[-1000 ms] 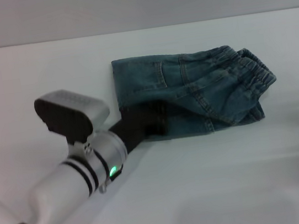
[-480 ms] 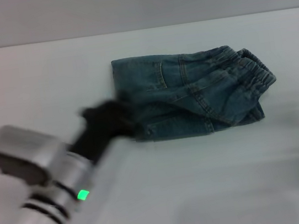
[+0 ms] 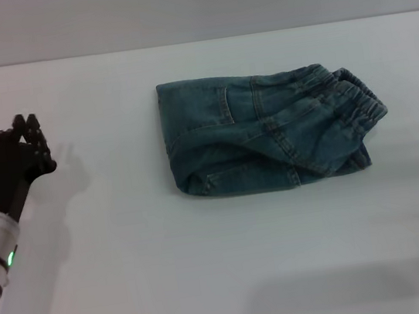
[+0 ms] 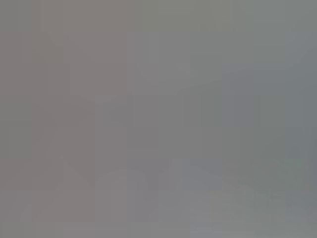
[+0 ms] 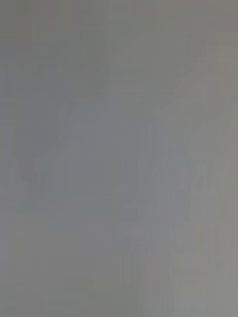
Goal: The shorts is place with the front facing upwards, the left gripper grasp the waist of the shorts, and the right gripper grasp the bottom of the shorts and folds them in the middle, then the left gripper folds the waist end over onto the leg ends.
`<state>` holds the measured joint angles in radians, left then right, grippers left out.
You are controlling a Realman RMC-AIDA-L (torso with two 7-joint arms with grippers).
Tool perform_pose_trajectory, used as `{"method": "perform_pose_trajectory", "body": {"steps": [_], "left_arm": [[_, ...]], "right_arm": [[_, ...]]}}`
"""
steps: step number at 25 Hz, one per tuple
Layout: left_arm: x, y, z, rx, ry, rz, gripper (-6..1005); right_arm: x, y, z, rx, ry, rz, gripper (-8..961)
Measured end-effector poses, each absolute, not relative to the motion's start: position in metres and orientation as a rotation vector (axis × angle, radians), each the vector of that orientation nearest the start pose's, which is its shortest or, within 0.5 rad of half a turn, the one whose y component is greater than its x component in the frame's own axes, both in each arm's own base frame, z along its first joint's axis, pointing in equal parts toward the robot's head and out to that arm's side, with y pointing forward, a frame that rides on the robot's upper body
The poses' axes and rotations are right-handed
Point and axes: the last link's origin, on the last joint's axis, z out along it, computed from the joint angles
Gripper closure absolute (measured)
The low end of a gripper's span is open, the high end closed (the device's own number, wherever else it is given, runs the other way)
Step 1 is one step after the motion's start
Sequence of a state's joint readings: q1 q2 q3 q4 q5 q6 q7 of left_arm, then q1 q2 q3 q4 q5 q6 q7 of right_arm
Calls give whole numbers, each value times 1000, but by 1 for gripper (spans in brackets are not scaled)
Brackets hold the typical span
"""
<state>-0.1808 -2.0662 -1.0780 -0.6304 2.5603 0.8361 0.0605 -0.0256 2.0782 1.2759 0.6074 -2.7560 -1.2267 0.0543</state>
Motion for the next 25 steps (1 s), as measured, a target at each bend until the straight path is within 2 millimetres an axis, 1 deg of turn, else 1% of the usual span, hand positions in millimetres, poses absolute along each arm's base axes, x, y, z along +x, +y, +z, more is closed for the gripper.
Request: {"method": "perform_pose_trajectory", "body": {"steps": [1, 7, 12, 15, 18, 23, 25], "left_arm": [[-316, 310, -34, -1642, -589, -597, 999], [-314, 306, -40, -1674, -571, -599, 744], [-310, 306, -44, -1692, -569, -616, 525], [-308, 306, -45, -1694, -585, -637, 396], [-308, 306, -45, -1693, -598, -649, 334], [-308, 305, -46, -1694, -620, -668, 229], [-308, 304, -46, -1690, -657, -699, 188]], "right_arm": [[343, 247, 28, -1356, 452, 742, 825], [345, 247, 28, -1345, 465, 743, 793], [347, 247, 26, -1354, 470, 730, 569], [348, 247, 25, -1357, 471, 726, 465], [349, 247, 25, -1359, 472, 724, 360], [347, 247, 22, -1370, 475, 732, 149], [346, 247, 21, -1375, 495, 761, 149]]}}
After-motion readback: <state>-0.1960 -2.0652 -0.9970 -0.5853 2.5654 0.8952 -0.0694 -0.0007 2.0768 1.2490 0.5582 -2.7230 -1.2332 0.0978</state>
